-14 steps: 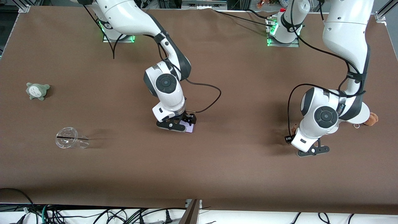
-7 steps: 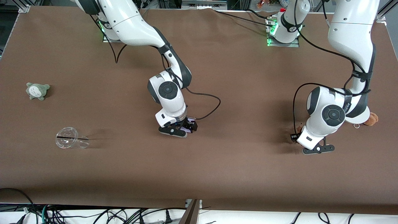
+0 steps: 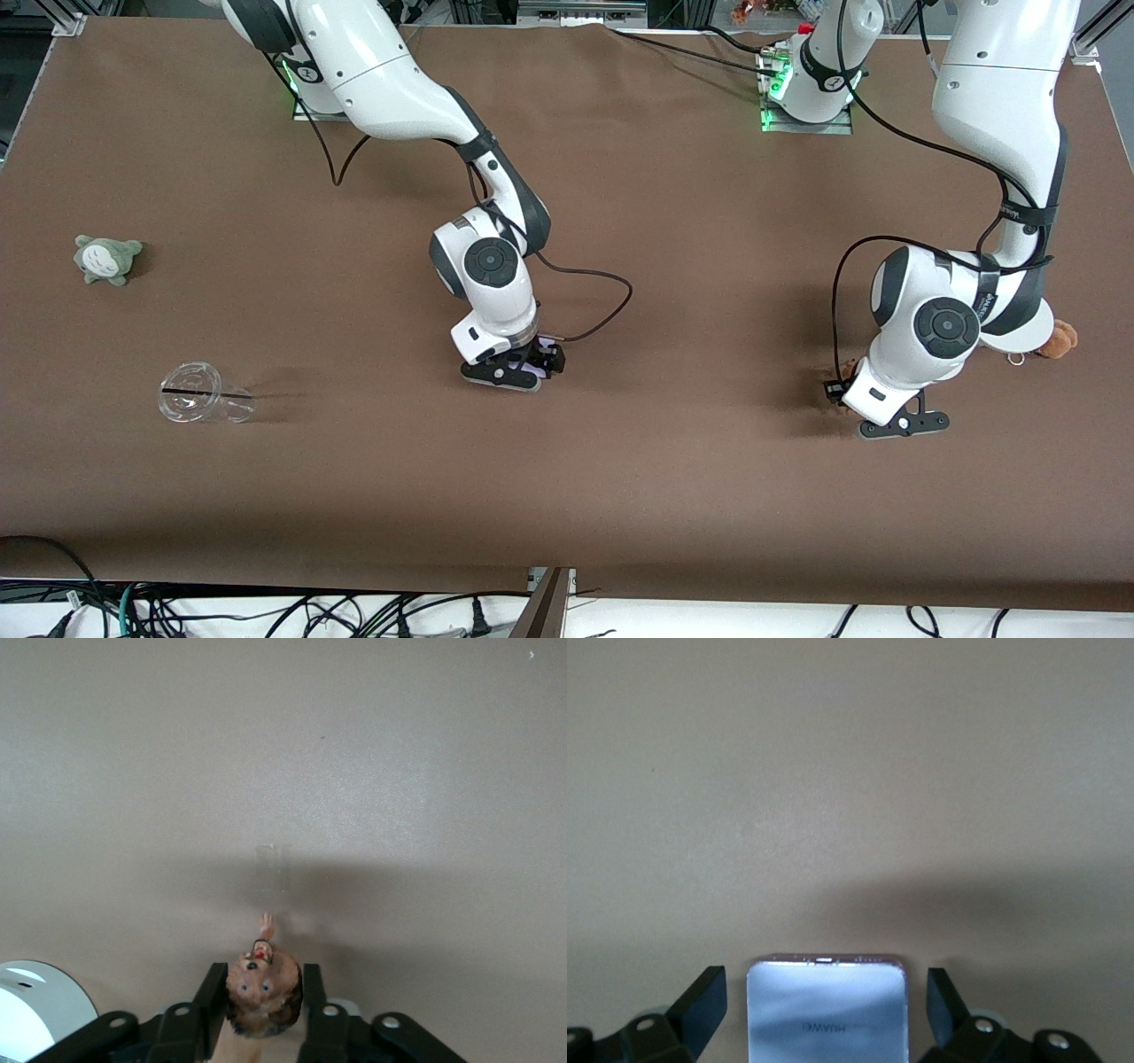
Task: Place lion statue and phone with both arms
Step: 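Place the lion with the left gripper while the right gripper grasps the phone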
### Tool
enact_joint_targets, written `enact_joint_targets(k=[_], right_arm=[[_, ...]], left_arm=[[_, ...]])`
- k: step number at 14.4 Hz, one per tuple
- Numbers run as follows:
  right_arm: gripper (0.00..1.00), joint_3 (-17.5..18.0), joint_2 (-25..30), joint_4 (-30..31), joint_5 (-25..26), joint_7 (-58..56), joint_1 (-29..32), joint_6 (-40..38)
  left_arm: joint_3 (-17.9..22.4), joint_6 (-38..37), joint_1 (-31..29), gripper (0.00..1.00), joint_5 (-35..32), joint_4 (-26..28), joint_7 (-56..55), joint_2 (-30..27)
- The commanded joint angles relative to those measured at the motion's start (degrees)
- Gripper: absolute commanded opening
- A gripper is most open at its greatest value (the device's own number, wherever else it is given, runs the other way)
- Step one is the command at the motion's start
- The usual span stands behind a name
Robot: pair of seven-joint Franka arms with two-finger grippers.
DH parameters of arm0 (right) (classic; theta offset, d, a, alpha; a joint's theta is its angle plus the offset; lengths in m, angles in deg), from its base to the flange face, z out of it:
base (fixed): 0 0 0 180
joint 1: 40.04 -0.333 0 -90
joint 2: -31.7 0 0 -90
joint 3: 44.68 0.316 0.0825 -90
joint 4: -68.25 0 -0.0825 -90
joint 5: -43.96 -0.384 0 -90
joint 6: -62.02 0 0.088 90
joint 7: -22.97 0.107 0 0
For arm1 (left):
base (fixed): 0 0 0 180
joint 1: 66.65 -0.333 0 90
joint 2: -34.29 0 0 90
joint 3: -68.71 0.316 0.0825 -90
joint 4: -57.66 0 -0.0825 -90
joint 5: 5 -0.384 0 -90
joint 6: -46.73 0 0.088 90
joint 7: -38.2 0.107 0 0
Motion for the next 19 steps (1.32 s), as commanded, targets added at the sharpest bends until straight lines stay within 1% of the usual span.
enact_joint_targets(k=[1, 2, 3, 8, 11, 13, 14, 15, 16, 17, 18, 19], right_arm=[[1.0, -0.2, -1.8, -1.7, 1.2, 1.5, -1.1, 0.7], [1.0, -0.2, -1.9, -1.9, 1.2, 1.5, -1.1, 1.1], [1.0, -0.2, -2.2, -2.0, 1.2, 1.5, -1.1, 1.3], [1.0, -0.2, -2.5, -2.0, 1.3, 1.3, -1.6, 1.4], [1.0, -0.2, -2.6, -2.0, 1.4, 1.1, -1.6, 1.4], [1.0, -0.2, -2.6, -2.0, 2.8, 1.0, -1.6, 1.4], [0.86, -0.2, -2.5, -2.0, 3.4, 0.8, -1.5, 1.4], [0.57, -0.2, -2.5, -2.0, 3.5, 0.6, -1.5, 1.4], [0.41, -0.2, -2.5, -2.0, 3.5, 0.6, -1.4, 1.4], [0.3, -0.3, -2.5, -2.0, 3.5, 0.3, -1.3, 1.4], [0.23, -0.3, -2.4, -2.0, 3.5, 0.1, -1.1, 1.4], [0.21, -0.7, -1.8, -2.0, 3.6, -1.3, -0.8, 0.7]], left_arm=[[-0.5, 0.7, -0.6, 0.84, -1.0, 1.9, 0.8, -1.7], [-0.5, 0.7, -0.6, 0.96, -1.0, 1.8, 0.8, -1.7], [-0.5, 0.7, -0.6, 1.0, -1.0, 1.8, 0.8, -1.7], [-0.5, 0.2, -0.6, 1.0, -1.0, 1.8, 0.7, -2.3], [-0.6, -2.6, -0.6, 1.0, -1.0, 1.8, 0.7, -4.8], [-0.6, -3.5, -0.6, 1.0, -1.0, 1.9, 0.7, -5.8], [-0.7, -4.4, -0.5, 1.0, -1.0, 1.8, 0.7, -6.1], [-0.7, -4.8, -0.5, 1.0, -0.9, 1.7, 0.7, -6.2], [-0.8, -4.9, -0.4, 1.0, -0.8, 1.7, 0.7, -6.6], [-0.7, -4.9, -0.3, 1.0, -0.6, 1.7, 0.6, -6.9], [-1.1, -5.5, -0.2, 1.0, -0.5, 1.6, 0.5, -7.5], [-1.4, -6.6, -0.4, 1.0, -0.5, 1.6, 0.7, -8.2]])
